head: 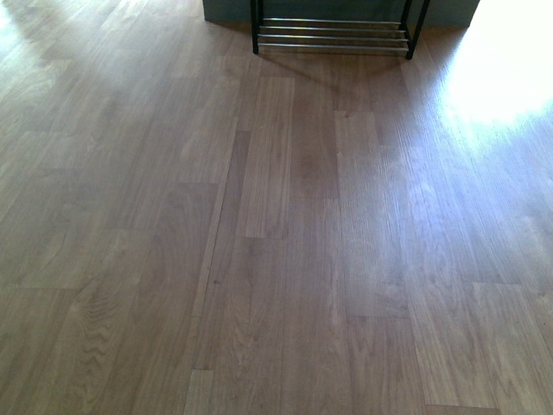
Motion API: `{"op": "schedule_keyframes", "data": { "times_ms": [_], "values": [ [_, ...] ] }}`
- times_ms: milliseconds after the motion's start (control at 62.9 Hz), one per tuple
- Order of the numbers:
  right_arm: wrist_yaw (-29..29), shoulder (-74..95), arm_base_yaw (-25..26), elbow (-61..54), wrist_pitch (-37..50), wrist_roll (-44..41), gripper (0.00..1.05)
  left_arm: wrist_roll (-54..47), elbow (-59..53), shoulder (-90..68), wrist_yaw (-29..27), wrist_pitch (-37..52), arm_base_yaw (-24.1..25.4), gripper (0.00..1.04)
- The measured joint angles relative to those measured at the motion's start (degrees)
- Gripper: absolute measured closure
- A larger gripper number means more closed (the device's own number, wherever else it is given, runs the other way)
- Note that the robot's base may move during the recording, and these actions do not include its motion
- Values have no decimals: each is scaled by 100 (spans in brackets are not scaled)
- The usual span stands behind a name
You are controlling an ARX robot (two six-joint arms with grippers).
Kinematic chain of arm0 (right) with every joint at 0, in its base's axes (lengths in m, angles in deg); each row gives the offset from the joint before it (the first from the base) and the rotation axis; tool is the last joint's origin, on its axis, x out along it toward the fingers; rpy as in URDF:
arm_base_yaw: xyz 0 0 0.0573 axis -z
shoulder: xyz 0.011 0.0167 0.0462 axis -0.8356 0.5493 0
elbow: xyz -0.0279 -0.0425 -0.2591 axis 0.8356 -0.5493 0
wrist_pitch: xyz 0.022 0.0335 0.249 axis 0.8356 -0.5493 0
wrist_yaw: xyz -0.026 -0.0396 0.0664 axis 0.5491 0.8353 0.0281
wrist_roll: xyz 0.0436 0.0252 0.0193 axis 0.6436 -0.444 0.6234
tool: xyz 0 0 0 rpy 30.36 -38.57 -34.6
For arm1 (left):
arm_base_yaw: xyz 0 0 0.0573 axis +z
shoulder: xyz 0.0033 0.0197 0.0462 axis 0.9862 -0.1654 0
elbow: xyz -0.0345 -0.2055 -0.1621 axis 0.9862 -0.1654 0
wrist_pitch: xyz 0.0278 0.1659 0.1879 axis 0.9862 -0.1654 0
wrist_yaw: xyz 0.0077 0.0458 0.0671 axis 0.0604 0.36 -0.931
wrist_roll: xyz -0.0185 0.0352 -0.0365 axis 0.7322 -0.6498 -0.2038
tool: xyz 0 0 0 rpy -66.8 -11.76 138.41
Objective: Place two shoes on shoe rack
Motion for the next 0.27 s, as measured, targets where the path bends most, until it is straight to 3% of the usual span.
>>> {"op": "schedule_keyframes", "data": {
  "times_ms": [270],
  "values": [
    [0,0,0,0,0,2,9,0,0,0,0,0,0,9]
  ]
}}
